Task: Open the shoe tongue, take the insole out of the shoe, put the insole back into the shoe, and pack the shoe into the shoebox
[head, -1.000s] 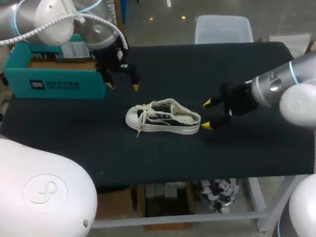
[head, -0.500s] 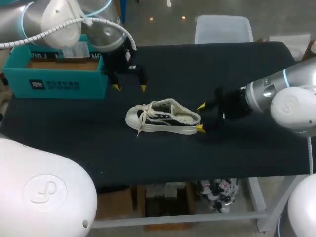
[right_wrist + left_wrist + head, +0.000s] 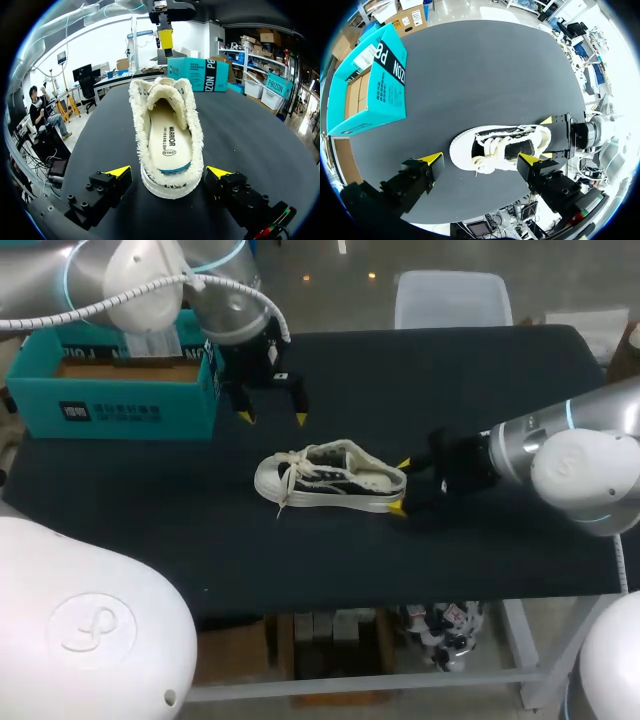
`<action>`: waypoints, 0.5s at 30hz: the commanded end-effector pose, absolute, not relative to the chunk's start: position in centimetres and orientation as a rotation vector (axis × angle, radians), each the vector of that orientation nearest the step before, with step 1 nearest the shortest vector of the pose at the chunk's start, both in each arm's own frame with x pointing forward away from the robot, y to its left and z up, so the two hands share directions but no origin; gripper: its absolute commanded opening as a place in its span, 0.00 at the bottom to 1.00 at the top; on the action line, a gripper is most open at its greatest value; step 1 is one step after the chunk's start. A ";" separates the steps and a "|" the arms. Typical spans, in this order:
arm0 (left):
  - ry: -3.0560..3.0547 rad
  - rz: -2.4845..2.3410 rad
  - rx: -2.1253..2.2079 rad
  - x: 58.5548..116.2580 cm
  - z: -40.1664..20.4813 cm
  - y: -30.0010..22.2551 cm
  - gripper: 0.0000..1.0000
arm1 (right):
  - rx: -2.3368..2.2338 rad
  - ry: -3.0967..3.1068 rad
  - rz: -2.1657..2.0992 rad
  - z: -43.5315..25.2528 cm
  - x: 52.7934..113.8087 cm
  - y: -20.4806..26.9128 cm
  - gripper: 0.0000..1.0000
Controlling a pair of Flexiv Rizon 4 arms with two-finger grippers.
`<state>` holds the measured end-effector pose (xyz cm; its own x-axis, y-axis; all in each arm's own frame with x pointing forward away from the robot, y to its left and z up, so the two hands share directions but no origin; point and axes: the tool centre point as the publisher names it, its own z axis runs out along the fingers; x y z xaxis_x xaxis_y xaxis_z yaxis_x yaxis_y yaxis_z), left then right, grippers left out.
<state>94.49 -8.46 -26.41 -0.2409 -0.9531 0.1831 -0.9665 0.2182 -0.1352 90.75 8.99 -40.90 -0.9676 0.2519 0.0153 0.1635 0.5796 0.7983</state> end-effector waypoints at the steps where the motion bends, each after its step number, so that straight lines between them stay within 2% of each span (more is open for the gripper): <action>1: -2.401 0.343 1.904 94.6 -26.6 -8.4 1.00 | 0.351 2.710 1.367 -41.6 91.3 9.6 1.00; 15: -2.383 0.337 1.905 95.0 -27.0 -8.4 1.00 | 0.374 2.725 1.423 -42.9 91.6 10.4 1.00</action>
